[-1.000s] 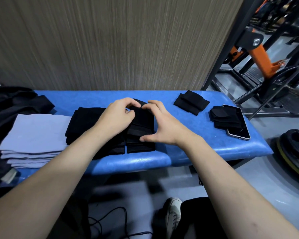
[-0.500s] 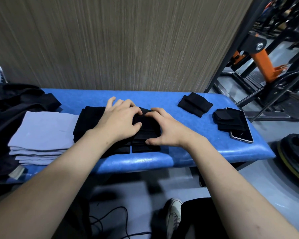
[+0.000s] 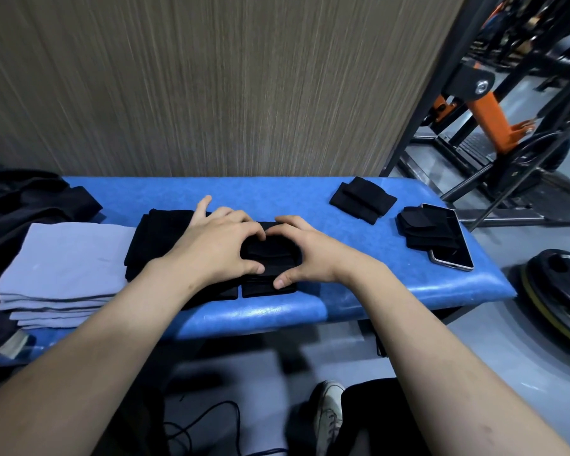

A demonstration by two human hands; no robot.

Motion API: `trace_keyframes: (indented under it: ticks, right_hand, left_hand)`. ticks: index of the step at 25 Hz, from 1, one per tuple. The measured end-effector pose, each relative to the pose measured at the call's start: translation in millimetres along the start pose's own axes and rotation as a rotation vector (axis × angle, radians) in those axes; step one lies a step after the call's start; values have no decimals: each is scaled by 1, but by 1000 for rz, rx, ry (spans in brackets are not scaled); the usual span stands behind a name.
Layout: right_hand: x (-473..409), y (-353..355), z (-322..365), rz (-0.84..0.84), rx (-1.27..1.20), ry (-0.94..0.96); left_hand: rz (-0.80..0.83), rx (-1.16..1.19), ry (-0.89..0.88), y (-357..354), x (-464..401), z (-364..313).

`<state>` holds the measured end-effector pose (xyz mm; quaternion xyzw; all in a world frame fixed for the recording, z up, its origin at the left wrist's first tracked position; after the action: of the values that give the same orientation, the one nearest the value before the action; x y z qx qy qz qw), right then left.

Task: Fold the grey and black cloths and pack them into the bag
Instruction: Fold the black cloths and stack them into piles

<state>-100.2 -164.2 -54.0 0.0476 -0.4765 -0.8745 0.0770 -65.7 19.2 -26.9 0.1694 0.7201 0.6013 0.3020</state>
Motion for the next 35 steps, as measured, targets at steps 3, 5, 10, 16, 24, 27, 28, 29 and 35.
trace_keyframes:
  ticks: [3, 5, 10, 16, 24, 27, 28, 29, 35]
  right_hand:
    - [2, 2, 1, -28, -5, -1]
    - [3, 4, 1, -63, 11, 17]
    - [2, -4, -4, -63, 105, 34]
    - [21, 28, -22, -211, 64, -9]
    - [73, 99, -113, -629, 508, -401]
    - [83, 105, -138, -694, 578, -521]
    - [83, 102, -143, -676, 601, -543]
    - [82, 99, -147, -655, 622, -559]
    - [72, 89, -154, -652, 651, -637]
  left_hand:
    - [-19, -13, -7, 0, -1, -2]
    - [-46, -33, -11, 0, -3, -3]
    - [-8, -78, 9, -2, -7, -7]
    - [-157, 19, -4, 3, -18, -27]
    - [-422, 186, -108, -11, -44, -81]
    - [-460, 198, -144, -20, -51, -98]
    - [-463, 196, -155, -22, -53, -103]
    - [-461, 194, -165, -26, -55, -106]
    - [-422, 162, -189, -42, -66, -122]
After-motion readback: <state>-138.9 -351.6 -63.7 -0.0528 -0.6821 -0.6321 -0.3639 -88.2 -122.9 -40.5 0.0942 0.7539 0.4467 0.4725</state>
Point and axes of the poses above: each hand's wrist, its own x-axis away from the middle knuckle, its own y-axis out of the back of the hand, z = x × y, the point moved 3 cm from there along -x, towards the middle knuckle, and after that the axes turned 11 degrees about -z, right-handed, at the moved point
